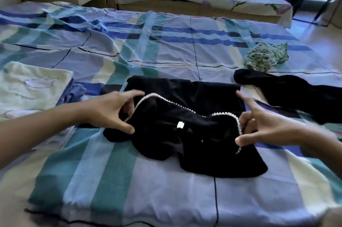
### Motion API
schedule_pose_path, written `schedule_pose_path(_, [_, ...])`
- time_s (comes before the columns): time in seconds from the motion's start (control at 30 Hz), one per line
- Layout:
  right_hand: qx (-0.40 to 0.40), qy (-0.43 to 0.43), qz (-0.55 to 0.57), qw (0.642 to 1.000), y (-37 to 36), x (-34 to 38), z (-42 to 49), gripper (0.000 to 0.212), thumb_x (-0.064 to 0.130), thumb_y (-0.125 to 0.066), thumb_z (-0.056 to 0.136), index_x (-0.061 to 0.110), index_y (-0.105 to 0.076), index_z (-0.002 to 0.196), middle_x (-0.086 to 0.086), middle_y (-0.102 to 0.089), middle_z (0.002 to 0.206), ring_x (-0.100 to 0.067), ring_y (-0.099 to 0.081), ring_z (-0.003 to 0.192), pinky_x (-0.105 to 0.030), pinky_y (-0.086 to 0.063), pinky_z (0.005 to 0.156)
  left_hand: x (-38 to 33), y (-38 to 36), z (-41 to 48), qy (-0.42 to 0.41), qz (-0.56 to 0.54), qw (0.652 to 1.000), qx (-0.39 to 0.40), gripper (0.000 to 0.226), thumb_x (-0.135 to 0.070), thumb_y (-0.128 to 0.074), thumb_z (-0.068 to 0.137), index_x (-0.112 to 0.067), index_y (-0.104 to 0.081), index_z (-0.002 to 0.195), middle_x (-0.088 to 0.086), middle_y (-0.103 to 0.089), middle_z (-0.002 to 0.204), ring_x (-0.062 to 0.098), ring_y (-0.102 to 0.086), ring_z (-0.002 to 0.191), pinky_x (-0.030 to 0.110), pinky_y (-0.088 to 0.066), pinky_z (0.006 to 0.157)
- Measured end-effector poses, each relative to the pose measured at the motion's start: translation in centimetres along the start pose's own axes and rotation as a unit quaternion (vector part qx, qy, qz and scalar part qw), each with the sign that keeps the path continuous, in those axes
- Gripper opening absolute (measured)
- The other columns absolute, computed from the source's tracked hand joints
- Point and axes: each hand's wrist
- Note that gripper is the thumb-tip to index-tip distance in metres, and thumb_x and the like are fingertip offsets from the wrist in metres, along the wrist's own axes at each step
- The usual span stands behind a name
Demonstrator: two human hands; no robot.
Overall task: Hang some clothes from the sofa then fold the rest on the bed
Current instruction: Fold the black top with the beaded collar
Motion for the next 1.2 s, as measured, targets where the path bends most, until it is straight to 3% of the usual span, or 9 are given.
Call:
schedule_pose_path(0.17, [-0.128, -0.128, 0.056, 0.982, 0.0, -1.0, 0.5, 0.091, 0.070, -0.082, 0.052, 0.015, -0.054, 0.119, -0.006, -0.062, 0.068, -0.023, -0.058, 0.059, -0.040, -0.050, 0.062, 0.9, -1.1, -0.8, 0.113, 0.005, 0.991, -0.067, 0.074, -0.074, -0.075, 0.043, -0.035, -0.056, 0.103, -0.011, -0.057, 0.098, 0.006, -0.057, 0.091, 0.030, -0.046, 0.080])
schedule_pose_path(0.3, [0.023, -0.270, -0.021, 0.962, -1.0, -1.9, -0.6, 0.045, 0.050, -0.074, 0.084, 0.008, -0.062, 0.089, -0.007, -0.063, 0.072, -0.022, -0.062, 0.063, -0.030, -0.052, 0.054, 1.1, -1.3, -2.1, 0.345, -0.010, 0.938, 0.004, 0.092, -0.095, -0.066, 0.037, -0.014, -0.056, 0.080, 0.001, -0.061, 0.071, 0.019, -0.059, 0.066, 0.028, -0.046, 0.061])
schedule_pose_path(0.43, [0.022, -0.208, 0.079, 0.975, -2.1, -2.0, -1.1, 0.017, 0.007, -0.077, 0.083, 0.011, -0.066, 0.095, 0.007, -0.069, 0.066, -0.007, -0.064, 0.060, -0.016, -0.046, 0.053, 1.6, -2.0, -3.2, 0.322, -0.245, 0.912, 0.066, 0.078, -0.064, -0.095, 0.032, -0.010, -0.069, 0.082, 0.004, -0.062, 0.066, 0.017, -0.058, 0.061, 0.027, -0.047, 0.055])
schedule_pose_path(0.57, [-0.055, -0.177, 0.207, 0.961, -3.5, -2.2, -0.6, 0.068, -0.002, -0.077, 0.056, 0.012, -0.056, 0.120, -0.019, -0.067, 0.104, -0.023, -0.066, 0.087, -0.029, -0.051, 0.069, 0.0, -3.4, -2.3, 0.200, -0.405, 0.887, -0.096, 0.055, -0.001, -0.086, 0.063, -0.006, -0.061, 0.112, 0.003, -0.073, 0.092, 0.011, -0.070, 0.084, 0.017, -0.055, 0.067])
schedule_pose_path(0.67, [-0.117, -0.164, 0.298, 0.933, -4.4, -2.2, -0.1, 0.060, -0.010, -0.077, 0.075, 0.010, -0.049, 0.124, -0.025, -0.066, 0.115, -0.028, -0.069, 0.093, -0.034, -0.055, 0.078, -1.3, -4.1, -1.4, 0.204, -0.463, 0.840, -0.196, 0.043, 0.013, -0.068, 0.083, -0.009, -0.048, 0.114, 0.017, -0.064, 0.099, 0.015, -0.068, 0.069, 0.022, -0.057, 0.054])
schedule_pose_path(0.87, [-0.182, -0.175, 0.304, 0.919, -2.0, -2.6, -1.4, 0.047, -0.007, -0.071, 0.085, 0.017, -0.044, 0.115, -0.020, -0.070, 0.090, -0.019, -0.068, 0.054, -0.030, -0.054, 0.045, -1.1, -1.6, -2.2, 0.300, -0.390, 0.838, -0.236, 0.026, -0.004, -0.069, 0.091, -0.015, -0.052, 0.108, 0.016, -0.061, 0.087, 0.017, -0.056, 0.058, 0.019, -0.044, 0.038])
schedule_pose_path(1.03, [-0.109, -0.253, 0.117, 0.954, -0.6, -5.4, -2.7, 0.055, -0.010, -0.074, 0.081, 0.011, -0.042, 0.120, -0.020, -0.070, 0.085, -0.023, -0.064, 0.057, -0.032, -0.050, 0.053, 1.9, -1.2, -6.3, 0.360, -0.209, 0.903, -0.109, 0.028, 0.003, -0.071, 0.088, -0.003, -0.052, 0.108, 0.010, -0.061, 0.068, 0.015, -0.056, 0.047, 0.025, -0.042, 0.038])
schedule_pose_path(1.13, [-0.066, -0.284, -0.032, 0.956, -0.9, -5.8, -2.0, 0.061, 0.002, -0.077, 0.078, 0.016, -0.040, 0.124, -0.012, -0.067, 0.079, -0.024, -0.062, 0.067, -0.034, -0.046, 0.063, 2.9, -1.5, -7.1, 0.395, -0.038, 0.918, 0.017, 0.045, -0.017, -0.080, 0.081, -0.009, -0.050, 0.114, 0.007, -0.065, 0.083, 0.025, -0.068, 0.069, 0.037, -0.055, 0.060])
schedule_pose_path(1.2, [-0.174, -0.222, -0.079, 0.956, -0.8, -5.0, -1.5, 0.055, 0.005, -0.073, 0.077, 0.019, -0.044, 0.123, -0.009, -0.067, 0.087, -0.027, -0.062, 0.078, -0.036, -0.046, 0.071, 2.4, -1.6, -6.7, 0.364, 0.136, 0.921, 0.005, 0.048, -0.030, -0.074, 0.077, -0.016, -0.046, 0.113, 0.009, -0.063, 0.104, 0.031, -0.063, 0.093, 0.039, -0.051, 0.078])
Point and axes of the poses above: each hand's wrist, its own z-axis towards the middle knuckle, its own y-axis out of the back of the hand, x = y × z
